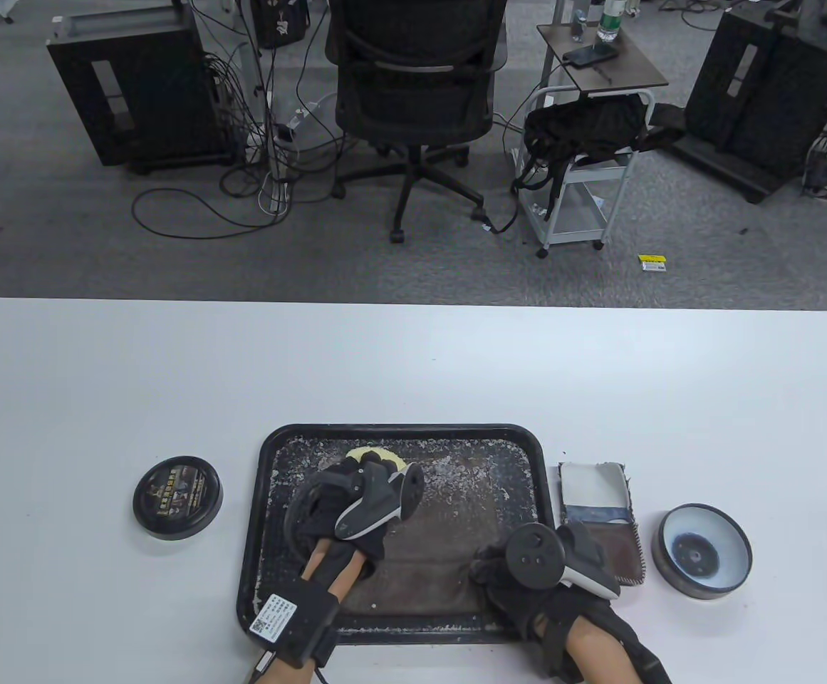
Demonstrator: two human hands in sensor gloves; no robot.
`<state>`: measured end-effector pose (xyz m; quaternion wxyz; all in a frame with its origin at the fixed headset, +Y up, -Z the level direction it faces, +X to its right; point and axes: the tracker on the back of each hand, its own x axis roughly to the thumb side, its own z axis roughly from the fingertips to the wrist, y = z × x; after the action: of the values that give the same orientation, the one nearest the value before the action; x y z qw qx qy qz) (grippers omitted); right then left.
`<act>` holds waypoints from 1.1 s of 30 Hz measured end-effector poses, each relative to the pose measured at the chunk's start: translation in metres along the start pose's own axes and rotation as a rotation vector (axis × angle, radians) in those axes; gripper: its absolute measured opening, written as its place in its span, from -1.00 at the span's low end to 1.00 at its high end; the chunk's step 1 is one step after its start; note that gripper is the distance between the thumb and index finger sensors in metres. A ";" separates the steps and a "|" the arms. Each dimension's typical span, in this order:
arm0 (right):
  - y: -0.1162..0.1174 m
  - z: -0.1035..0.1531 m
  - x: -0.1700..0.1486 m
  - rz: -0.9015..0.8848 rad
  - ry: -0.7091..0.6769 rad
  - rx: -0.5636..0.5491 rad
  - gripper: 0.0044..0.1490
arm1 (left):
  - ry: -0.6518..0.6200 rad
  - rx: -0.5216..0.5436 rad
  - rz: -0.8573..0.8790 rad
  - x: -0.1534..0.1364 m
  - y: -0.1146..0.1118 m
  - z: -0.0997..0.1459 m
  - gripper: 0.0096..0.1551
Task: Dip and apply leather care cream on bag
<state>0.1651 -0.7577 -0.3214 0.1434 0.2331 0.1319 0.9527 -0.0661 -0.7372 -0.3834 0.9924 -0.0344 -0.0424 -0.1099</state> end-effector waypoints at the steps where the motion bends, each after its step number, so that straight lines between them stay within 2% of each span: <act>1: 0.000 0.000 0.000 -0.001 0.002 -0.001 -0.45 | 0.009 -0.003 -0.008 -0.002 0.000 0.001 -0.36; 8: 0.000 -0.001 0.005 0.047 0.009 -0.001 -0.45 | 0.092 -0.020 -0.058 -0.015 0.003 0.003 -0.36; 13: 0.001 0.000 0.008 0.080 -0.015 0.016 -0.33 | 0.180 -0.057 -0.102 -0.025 0.002 0.003 -0.36; 20: 0.009 0.003 0.013 0.102 -0.091 0.090 -0.05 | 0.290 -0.113 -0.162 -0.033 -0.002 0.001 -0.37; 22: 0.012 0.004 0.016 0.083 -0.122 0.151 0.17 | 0.308 -0.103 -0.171 -0.034 -0.001 0.002 -0.37; 24: 0.015 0.004 0.021 0.078 -0.134 0.157 0.25 | 0.309 -0.094 -0.161 -0.036 -0.003 0.002 -0.36; 28: 0.017 0.003 0.033 0.218 -0.138 0.118 0.17 | 0.296 -0.078 -0.086 -0.041 -0.008 -0.001 -0.36; 33: 0.016 0.002 0.035 0.211 -0.117 0.128 0.16 | 0.255 -0.055 -0.067 -0.036 -0.010 -0.001 -0.35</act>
<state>0.1330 -0.7601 -0.3007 0.0345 0.3093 0.1583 0.9371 -0.1028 -0.7389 -0.3874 0.9842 -0.0459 0.0860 -0.1475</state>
